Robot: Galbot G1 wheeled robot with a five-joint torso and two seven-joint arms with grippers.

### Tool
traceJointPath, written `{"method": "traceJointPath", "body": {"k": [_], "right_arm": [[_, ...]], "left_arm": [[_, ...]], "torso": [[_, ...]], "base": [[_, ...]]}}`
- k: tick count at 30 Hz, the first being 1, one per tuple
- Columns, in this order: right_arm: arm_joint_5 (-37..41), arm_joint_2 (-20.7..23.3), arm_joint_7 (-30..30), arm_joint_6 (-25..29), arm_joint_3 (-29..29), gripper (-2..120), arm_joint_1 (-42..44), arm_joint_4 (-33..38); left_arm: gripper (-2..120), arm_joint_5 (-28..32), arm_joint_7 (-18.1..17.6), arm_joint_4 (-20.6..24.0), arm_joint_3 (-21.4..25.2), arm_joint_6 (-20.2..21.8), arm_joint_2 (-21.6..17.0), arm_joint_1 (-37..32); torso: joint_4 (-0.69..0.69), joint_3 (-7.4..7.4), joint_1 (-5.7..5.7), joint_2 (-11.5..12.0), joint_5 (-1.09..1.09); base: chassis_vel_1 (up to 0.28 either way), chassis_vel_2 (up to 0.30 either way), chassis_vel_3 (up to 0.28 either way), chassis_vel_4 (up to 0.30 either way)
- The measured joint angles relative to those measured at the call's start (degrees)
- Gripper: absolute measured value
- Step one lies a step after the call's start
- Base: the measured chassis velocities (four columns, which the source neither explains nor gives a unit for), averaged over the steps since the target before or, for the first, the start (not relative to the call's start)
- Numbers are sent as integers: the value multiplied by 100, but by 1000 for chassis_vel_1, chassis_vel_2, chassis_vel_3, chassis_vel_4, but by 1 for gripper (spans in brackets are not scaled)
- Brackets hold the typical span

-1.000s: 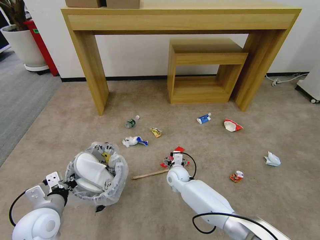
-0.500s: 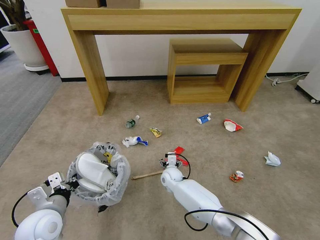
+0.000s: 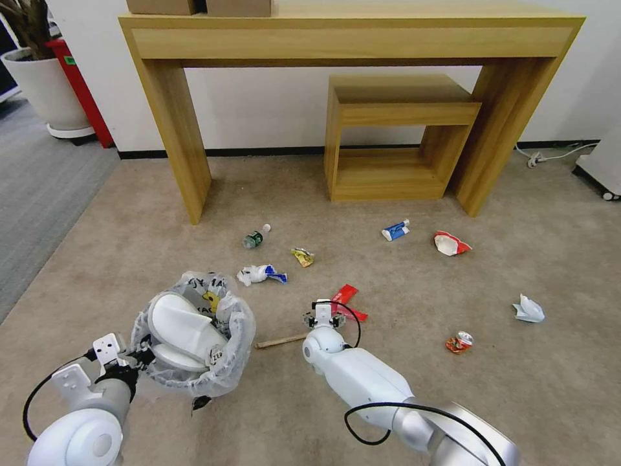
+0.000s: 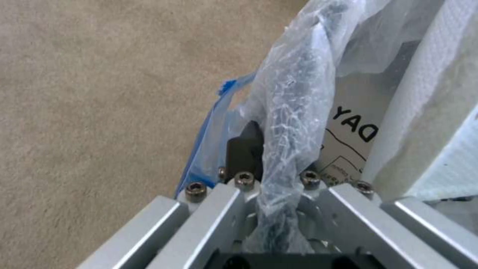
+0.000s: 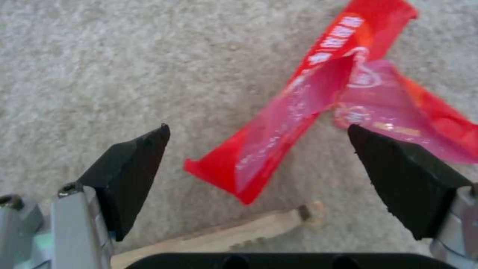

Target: Pick up the trash bin and place the garbage on the floor into it.

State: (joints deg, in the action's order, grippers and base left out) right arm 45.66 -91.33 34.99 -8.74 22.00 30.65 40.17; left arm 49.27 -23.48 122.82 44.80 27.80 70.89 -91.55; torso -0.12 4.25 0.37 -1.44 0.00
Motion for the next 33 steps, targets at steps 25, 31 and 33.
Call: {"method": "traceJointPath", "body": {"k": [25, 31, 33], "right_arm": [[-258, 39, -228, 112, -5, 19, 4, -214], [-279, 100, -227, 112, 1, 2, 63, -173], [-321, 131, -227, 119, -1, 0, 107, -140]], "left_arm": [[0, -58, 29, 14, -43, -125, 63, 20], [0, -67, 28, 36, -35, -129, 87, -13], [0, -86, 28, 49, -35, -135, 108, -25]], "torso": [[0, 0, 0, 0, 1], [0, 0, 0, 0, 1], [1, 0, 0, 0, 1]], "base": [[0, 0, 0, 0], [0, 0, 0, 0], [0, 0, 0, 0]]}}
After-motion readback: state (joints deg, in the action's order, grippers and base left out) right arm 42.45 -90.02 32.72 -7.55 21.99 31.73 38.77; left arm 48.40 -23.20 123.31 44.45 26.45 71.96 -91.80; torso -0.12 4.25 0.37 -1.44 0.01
